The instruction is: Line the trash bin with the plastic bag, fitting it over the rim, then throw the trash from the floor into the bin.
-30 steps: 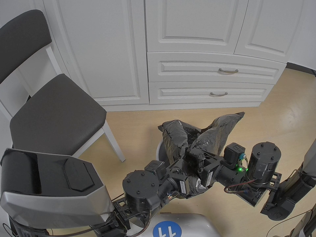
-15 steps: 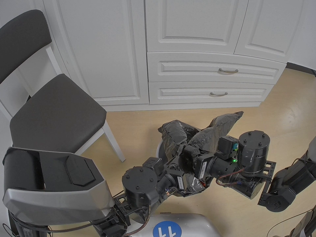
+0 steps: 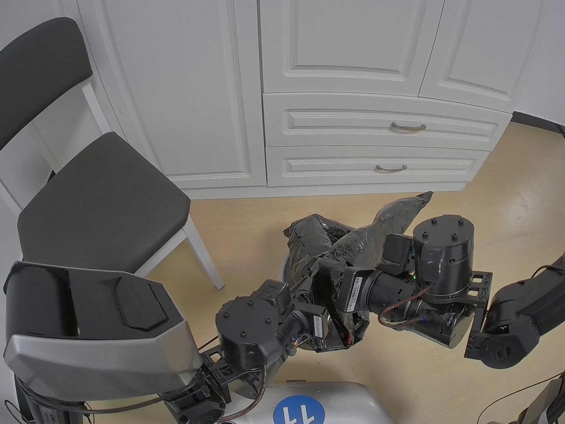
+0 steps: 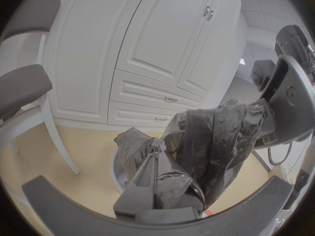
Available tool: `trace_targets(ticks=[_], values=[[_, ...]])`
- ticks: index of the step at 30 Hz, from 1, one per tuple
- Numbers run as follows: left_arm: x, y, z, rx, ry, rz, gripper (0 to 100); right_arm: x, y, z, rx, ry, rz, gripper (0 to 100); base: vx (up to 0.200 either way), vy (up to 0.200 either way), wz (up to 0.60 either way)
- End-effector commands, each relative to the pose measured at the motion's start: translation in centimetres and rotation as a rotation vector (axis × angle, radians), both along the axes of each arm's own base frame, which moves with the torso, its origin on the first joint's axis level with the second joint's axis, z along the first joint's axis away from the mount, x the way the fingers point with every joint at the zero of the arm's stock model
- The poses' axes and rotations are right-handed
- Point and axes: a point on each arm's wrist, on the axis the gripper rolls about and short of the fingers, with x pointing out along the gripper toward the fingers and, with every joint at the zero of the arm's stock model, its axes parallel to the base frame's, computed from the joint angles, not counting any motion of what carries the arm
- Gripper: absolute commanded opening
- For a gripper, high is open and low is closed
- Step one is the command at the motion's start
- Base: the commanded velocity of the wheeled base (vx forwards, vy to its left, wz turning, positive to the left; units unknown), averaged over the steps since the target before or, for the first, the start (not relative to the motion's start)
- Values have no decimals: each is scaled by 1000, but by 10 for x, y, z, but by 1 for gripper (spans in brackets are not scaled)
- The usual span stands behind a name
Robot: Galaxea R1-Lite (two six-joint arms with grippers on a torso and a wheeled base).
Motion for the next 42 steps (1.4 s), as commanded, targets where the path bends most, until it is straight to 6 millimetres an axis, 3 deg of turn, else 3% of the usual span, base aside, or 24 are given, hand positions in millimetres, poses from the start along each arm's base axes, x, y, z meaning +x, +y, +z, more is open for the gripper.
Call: trace_targets(ticks=[1,13,14,24,35,42], values=[[1,-1,-1,13,-7,5,0,0,1,2,7,-5,1,0,0,0,0],[13,5,-3,-19,8,53,0,15,6,-12,-16,14,-39,0,0,0,0],[13,5,-4,-38,22,52,100,19,7,-12,-15,11,-51,0,0,0,0],[15,15,-6,-103,90,-17,100,33,4,-12,-3,8,-102,0,0,0,0],[-7,35,-14,-36,178,-170,100,36,3,-10,1,7,-114,0,0,0,0],[-11,36,-17,-32,203,-202,100,36,4,-12,-1,10,-113,0,0,0,0]])
